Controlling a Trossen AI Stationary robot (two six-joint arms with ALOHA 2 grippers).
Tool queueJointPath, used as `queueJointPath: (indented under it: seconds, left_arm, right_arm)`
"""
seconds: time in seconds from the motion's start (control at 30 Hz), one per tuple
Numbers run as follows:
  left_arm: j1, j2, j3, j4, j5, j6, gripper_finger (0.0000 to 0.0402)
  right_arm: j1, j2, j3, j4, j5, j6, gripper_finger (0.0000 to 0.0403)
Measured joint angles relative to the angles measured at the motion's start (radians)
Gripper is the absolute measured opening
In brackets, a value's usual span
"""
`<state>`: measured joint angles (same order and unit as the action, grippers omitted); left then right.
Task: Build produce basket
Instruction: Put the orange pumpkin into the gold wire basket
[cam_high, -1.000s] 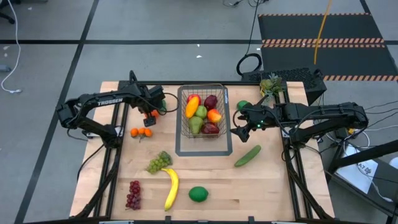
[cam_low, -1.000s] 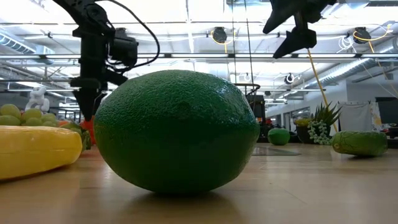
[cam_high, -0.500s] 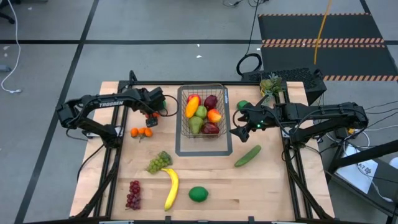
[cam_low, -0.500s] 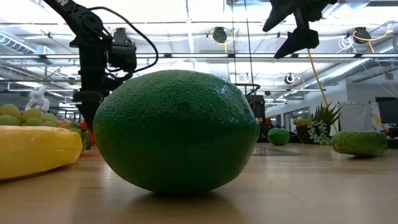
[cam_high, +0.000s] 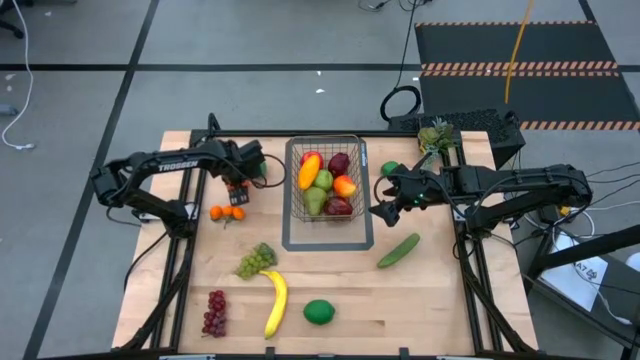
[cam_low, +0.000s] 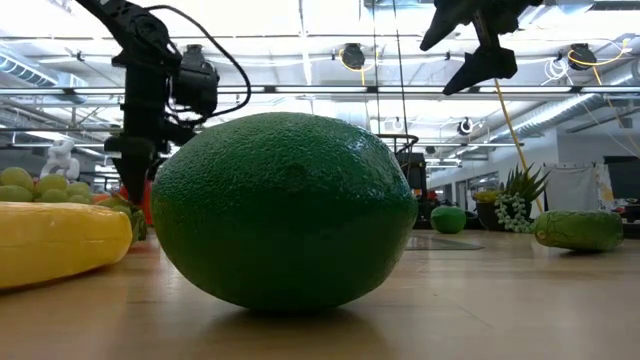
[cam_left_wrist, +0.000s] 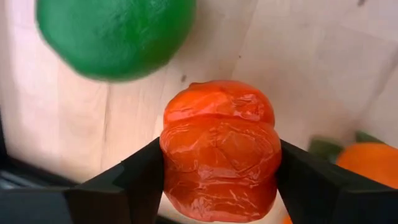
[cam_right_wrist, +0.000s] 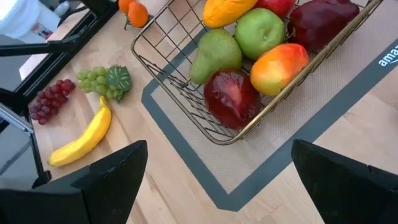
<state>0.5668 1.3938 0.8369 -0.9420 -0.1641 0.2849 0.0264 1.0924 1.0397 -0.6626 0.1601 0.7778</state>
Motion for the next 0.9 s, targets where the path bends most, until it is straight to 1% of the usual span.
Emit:
queueJointPath:
  seconds: [0.13,0.27,0.4,0.53,0.67,0.8,0.9]
  left_arm:
    - [-0.016,-0.015,0.056,-0.078,0.01,-0.033,0.0268]
    - [-0.03,-0.042,0.127,-0.108,0.085,-0.096,0.0268]
    - [-0.042,-0.069,0.203,-0.111,0.177,-0.166,0.026]
    - [-0.056,-0.096,0.293,-0.111,0.258,-0.242,0.0263]
    - [-0.078,-0.119,0.399,-0.1,0.306,-0.307,0.0269]
    - [-0.1,-0.121,0.497,-0.067,0.349,-0.358,0.027]
    - [-0.118,-0.121,0.551,-0.011,0.396,-0.407,0.027]
  right_arm:
    - [0.002,0.0,0.0,0.002,0.026,0.007,0.0392]
    - [0.0,0.0,0.0,0.027,0.028,0.049,0.0392]
    - [-0.001,0.0,0.0,0.088,0.029,0.052,0.0392]
    - [-0.001,0.0,0.0,0.188,0.03,0.057,0.0392]
    - [-0.001,0.0,0.0,0.318,0.036,0.077,0.0392]
    - [-0.001,0.0,0.0,0.449,0.079,0.074,0.0392]
    - [-0.001,0.0,0.0,0.539,0.113,0.073,0.0392]
